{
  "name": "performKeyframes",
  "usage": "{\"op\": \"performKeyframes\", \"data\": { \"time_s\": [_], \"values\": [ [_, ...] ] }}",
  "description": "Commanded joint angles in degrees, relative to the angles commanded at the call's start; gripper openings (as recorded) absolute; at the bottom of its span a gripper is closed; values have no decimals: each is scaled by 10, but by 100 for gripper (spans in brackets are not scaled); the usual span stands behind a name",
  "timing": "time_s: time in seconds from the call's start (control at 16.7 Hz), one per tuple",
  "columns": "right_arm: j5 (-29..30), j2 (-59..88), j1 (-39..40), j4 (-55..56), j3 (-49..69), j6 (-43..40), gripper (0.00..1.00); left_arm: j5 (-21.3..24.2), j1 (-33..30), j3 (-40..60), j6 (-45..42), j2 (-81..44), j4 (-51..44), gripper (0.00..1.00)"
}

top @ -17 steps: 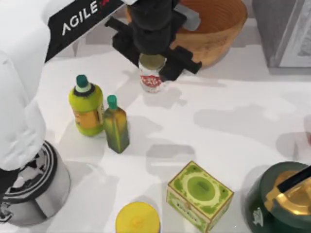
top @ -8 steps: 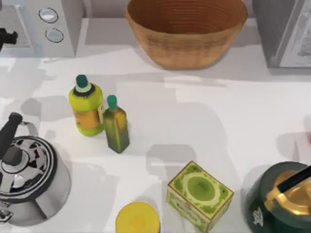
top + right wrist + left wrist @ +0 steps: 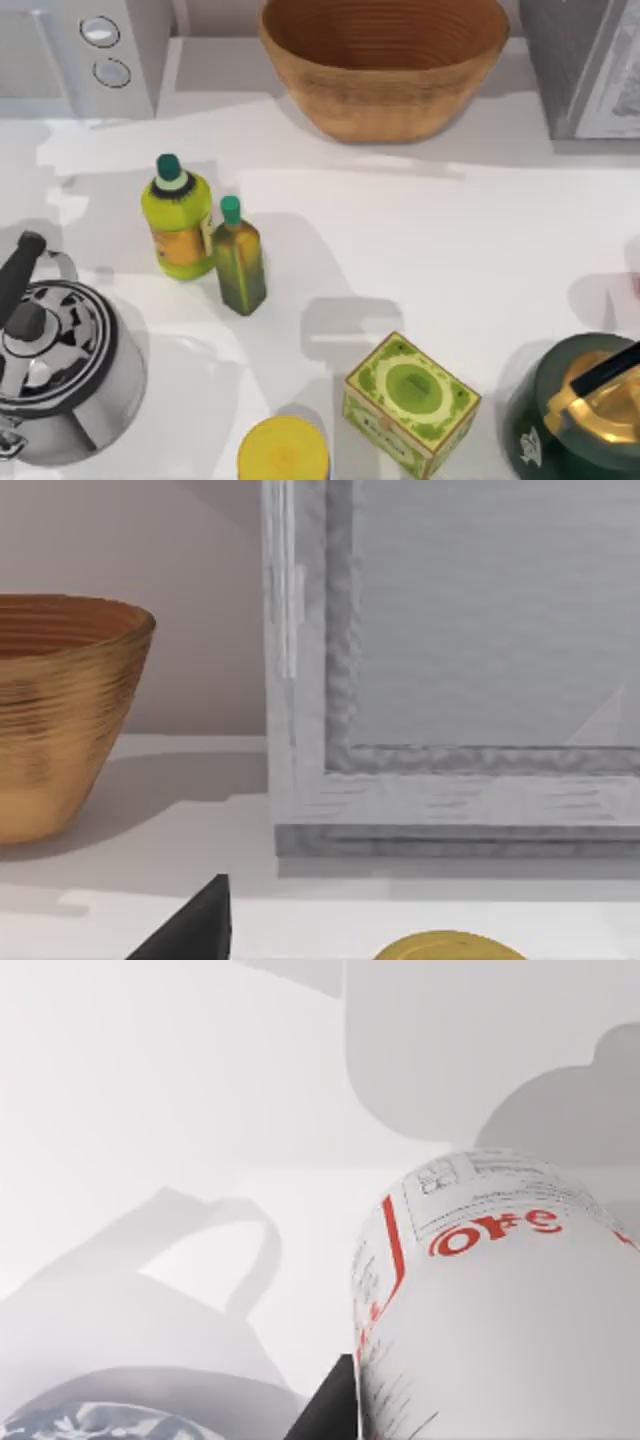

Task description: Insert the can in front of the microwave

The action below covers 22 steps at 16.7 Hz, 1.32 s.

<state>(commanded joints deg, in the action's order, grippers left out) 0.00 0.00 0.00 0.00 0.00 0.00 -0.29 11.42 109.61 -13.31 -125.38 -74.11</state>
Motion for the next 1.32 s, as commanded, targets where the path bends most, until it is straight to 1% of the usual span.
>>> {"op": "performKeyframes", "data": {
  "time_s": [0.48,1.26,1.32],
  "values": [
    [0,0,0,0,0,0,100,2,2,-17,0,-1,18,0],
    [0,0,0,0,0,0,100,2,2,-17,0,-1,18,98],
    [0,0,0,0,0,0,100,2,2,-17,0,-1,18,100]
  ]
}}
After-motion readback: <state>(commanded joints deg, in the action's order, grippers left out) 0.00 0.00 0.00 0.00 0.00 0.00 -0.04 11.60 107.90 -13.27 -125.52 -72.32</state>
